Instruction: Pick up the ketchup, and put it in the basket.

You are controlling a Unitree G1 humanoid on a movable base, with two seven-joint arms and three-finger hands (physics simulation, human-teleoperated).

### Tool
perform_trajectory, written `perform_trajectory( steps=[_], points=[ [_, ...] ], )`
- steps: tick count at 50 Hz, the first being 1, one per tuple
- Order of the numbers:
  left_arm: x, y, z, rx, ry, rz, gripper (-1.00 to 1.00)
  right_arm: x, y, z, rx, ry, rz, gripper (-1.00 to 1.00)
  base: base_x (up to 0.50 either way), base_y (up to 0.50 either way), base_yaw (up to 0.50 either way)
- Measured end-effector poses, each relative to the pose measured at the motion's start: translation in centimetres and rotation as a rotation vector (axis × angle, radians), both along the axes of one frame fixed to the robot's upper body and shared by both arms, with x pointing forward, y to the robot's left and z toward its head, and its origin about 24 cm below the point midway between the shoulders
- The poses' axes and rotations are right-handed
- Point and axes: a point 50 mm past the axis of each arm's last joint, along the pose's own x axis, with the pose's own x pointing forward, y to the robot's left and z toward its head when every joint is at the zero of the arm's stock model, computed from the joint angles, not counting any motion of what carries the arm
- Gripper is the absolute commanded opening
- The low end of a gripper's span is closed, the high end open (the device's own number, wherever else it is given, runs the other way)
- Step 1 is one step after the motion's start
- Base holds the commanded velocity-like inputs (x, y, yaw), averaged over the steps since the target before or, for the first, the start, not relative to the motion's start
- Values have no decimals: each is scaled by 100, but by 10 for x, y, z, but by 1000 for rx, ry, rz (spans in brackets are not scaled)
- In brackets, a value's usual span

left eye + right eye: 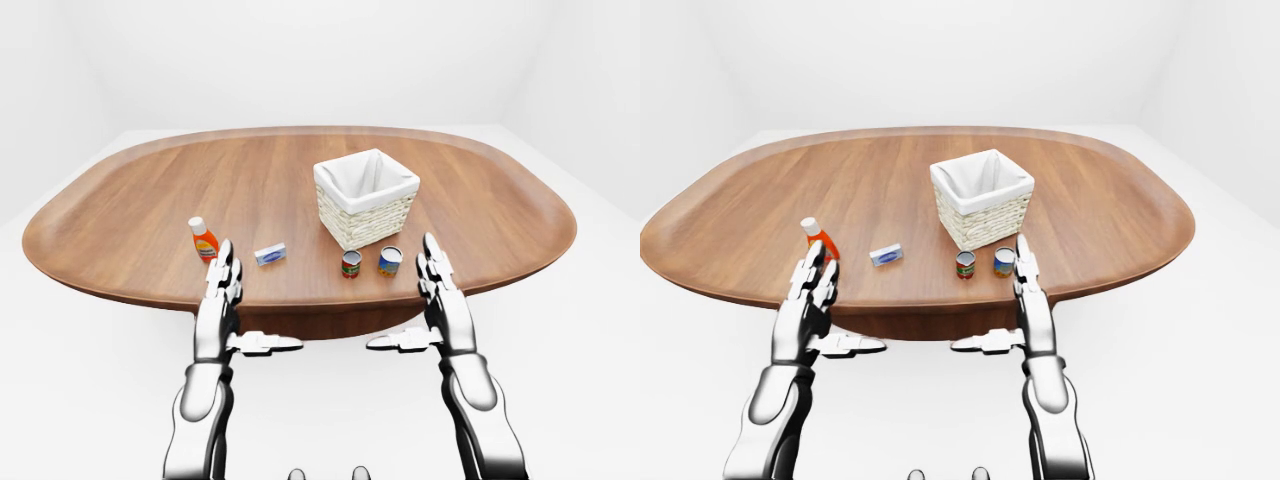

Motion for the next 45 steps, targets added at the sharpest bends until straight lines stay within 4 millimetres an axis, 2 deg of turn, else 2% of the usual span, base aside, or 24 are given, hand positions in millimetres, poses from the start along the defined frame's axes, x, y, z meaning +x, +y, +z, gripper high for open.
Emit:
perform_trajectory(
  steps=[9,16,45],
  points=[
    [-18,3,23,2,-94,2,100,-17,3,25,-26,-103,5,100,0,0,0],
    [-28,5,35,3,-144,6,100,-25,3,36,-39,-149,-1,100,0,0,0],
    [-37,8,49,1,-203,11,100,-31,3,46,-49,-193,-23,100,0,0,0]
  ],
)
